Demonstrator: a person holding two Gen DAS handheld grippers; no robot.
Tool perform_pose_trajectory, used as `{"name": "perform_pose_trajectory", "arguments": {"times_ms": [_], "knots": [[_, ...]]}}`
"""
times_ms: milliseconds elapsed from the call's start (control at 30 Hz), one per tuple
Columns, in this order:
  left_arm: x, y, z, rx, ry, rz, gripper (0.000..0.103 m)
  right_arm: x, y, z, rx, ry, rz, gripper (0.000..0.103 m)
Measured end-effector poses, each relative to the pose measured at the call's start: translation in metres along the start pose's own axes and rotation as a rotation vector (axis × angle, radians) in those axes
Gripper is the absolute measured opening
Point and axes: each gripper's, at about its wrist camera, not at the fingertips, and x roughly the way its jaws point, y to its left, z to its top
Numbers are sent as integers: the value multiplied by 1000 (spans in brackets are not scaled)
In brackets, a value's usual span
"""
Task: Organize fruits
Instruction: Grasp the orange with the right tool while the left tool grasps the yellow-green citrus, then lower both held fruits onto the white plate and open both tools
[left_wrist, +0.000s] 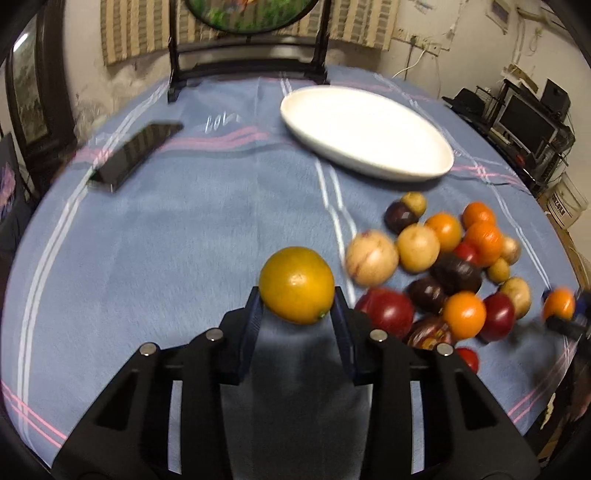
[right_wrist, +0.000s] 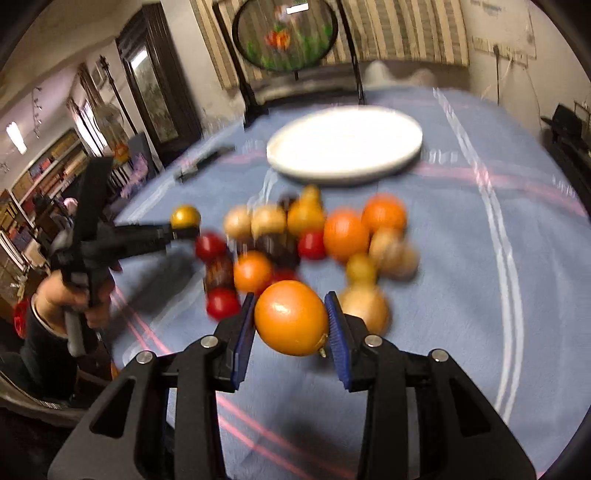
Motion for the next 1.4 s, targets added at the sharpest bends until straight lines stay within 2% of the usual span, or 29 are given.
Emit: {"name": "perform_pose_trajectory", "arguments": {"times_ms": [100, 233, 300, 400, 533, 667, 700, 767, 800, 867, 1000, 1133, 1200, 1400], "knots": [[-6, -7, 24, 8, -24, -24, 38, -6, -4, 38, -35, -62, -41, 38], [4, -22, 74, 19, -61, -39, 38, 20, -9, 86, -94, -72, -131, 38], [21, -32, 99, 20, -57, -68, 38, 49, -15, 108, -107, -45, -172, 38], [60, -42, 129, 1, -10, -66, 38, 94, -36, 131, -66, 17, -209, 38], [96, -51, 142, 1, 42, -48, 38, 140, -59, 147, -33, 102, -239, 38], [118, -51, 151, -9, 63, -46, 42, 165, -72, 156, -8, 154, -243, 39], [118, -49, 153, -25, 57, -43, 52, 170, -75, 160, 2, 173, -263, 46], [114, -42, 157, -63, 27, -32, 62, 167, -79, 163, 24, 150, -299, 61], [110, -40, 159, -71, 11, -26, 68, 157, -79, 163, 35, 90, -289, 63], [94, -39, 158, -73, -36, -11, 79, 142, -76, 160, 34, 43, -270, 63], [56, -41, 141, -22, -114, 48, 91, 98, -78, 135, 77, -14, -243, 63], [22, -45, 106, 52, -179, 70, 95, 53, -74, 91, 91, -73, -216, 64], [9, -50, 82, 90, -194, 76, 96, 35, -71, 72, 102, -95, -209, 69], [-12, -58, 25, 85, -132, 21, 96, 1, -62, 11, 125, -108, -204, 70]]}}
